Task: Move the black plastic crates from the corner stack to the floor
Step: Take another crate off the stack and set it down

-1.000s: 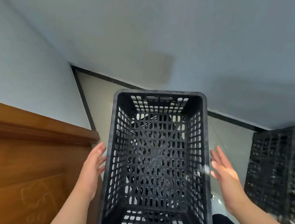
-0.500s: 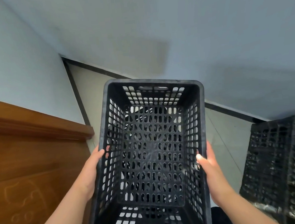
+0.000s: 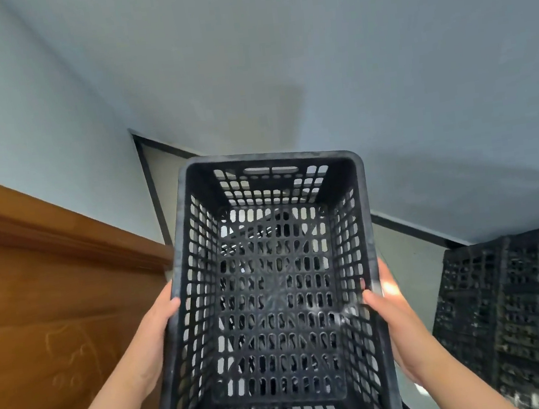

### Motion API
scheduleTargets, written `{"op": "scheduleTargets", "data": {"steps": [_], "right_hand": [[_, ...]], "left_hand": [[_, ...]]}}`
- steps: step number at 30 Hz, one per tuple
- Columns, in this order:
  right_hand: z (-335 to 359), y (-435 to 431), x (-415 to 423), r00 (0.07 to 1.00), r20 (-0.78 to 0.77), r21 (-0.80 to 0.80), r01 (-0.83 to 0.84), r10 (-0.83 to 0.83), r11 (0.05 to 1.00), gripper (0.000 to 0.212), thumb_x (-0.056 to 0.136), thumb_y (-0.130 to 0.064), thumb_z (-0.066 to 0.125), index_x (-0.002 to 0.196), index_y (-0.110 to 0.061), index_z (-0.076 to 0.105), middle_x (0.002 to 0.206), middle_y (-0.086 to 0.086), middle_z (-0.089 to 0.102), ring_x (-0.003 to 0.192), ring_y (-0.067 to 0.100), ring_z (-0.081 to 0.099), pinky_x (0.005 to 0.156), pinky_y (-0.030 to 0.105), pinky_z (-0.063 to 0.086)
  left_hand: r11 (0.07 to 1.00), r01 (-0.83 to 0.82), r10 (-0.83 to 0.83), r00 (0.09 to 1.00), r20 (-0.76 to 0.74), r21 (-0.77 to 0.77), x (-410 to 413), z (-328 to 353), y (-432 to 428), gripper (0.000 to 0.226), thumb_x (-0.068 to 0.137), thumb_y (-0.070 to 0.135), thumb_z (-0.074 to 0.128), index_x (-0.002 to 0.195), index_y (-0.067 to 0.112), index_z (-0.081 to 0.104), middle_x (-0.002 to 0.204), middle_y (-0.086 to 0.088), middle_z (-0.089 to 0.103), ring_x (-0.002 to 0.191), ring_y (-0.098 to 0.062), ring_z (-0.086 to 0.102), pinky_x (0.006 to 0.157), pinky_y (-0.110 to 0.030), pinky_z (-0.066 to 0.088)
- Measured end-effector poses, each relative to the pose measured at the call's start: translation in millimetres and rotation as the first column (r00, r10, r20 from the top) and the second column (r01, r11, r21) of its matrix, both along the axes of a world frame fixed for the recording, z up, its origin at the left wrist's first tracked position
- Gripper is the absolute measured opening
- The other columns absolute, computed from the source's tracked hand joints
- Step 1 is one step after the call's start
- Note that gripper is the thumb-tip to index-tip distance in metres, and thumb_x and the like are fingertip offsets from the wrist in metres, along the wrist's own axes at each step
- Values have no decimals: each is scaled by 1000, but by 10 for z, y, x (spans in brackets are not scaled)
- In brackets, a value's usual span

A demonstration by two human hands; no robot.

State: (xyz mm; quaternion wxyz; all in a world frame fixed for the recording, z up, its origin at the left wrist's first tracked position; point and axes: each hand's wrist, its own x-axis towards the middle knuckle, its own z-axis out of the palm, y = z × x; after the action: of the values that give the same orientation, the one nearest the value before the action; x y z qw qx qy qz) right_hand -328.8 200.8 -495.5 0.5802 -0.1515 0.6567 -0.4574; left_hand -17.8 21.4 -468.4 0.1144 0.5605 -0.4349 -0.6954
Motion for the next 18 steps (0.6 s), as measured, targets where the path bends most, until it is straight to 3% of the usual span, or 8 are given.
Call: {"op": "scheduleTargets", "data": {"steps": [2,5,6,9,11,14,16,18], "right_hand": [[214,26,-67,1000,11,-23,-14,14,1000,68,96,-46,63,154,-61,32,156,-11,56,143,20,55,119,59,38],[573,32,-140,1000,26,-70,-13,14,997,70,93,-46,63,155,-60,33,154,-15,58,140,15,57,117,54,43],[716,39,-157,999,33,-90,-6,9,996,72,91,-47,64,154,-62,32,155,-19,55,142,12,54,120,52,40],[1093,46,-210,999,28,-162,-21,26,987,90,80,-63,73,157,-60,27,162,-31,40,152,3,37,127,50,26],[1358,43,-230,998,-14,-197,-57,56,979,99,75,-68,76,158,-60,25,162,-40,31,150,-7,32,130,48,20],[1694,33,-287,993,-76,-217,-100,85,971,82,93,-49,68,158,-60,20,162,-41,26,140,-18,35,130,46,22],[1918,18,-314,986,-123,-254,-141,112,957,71,102,-41,58,160,-58,21,165,-36,26,149,-9,33,130,48,23],[2162,-9,-318,985,-149,-296,-131,90,946,72,99,-48,59,160,-57,22,165,-37,28,153,-5,30,130,48,23]], "left_hand": [[999,3,-4,1000,-12,-46,-22,267,-11,46,100,47,39,145,41,46,143,12,57,130,-15,56,107,-49,41],[994,-69,67,997,-27,-88,46,495,-84,82,69,66,70,140,29,54,149,-4,53,136,-31,49,110,-58,37],[990,-104,101,994,-35,-100,48,606,-73,82,65,65,74,136,28,56,148,-6,54,136,-33,48,109,-56,40],[981,-157,149,986,-77,-114,-86,1086,138,48,95,55,49,142,45,49,143,13,57,132,-19,54,105,-46,44],[982,-149,140,987,-80,-114,-130,1397,262,52,93,67,41,143,50,45,144,17,55,132,-17,51,109,-56,39],[974,-216,206,970,-131,-70,-168,1811,321,58,91,69,37,142,45,49,134,19,63,126,-15,54,110,-51,37],[960,-274,264,954,-140,-57,-146,2031,377,59,91,68,32,141,42,51,133,16,64,125,-17,56,109,-48,37],[946,-319,306,936,-172,-53,-100,2219,425,56,95,65,28,138,41,55,135,13,64,129,-21,54,112,-50,35]]}}
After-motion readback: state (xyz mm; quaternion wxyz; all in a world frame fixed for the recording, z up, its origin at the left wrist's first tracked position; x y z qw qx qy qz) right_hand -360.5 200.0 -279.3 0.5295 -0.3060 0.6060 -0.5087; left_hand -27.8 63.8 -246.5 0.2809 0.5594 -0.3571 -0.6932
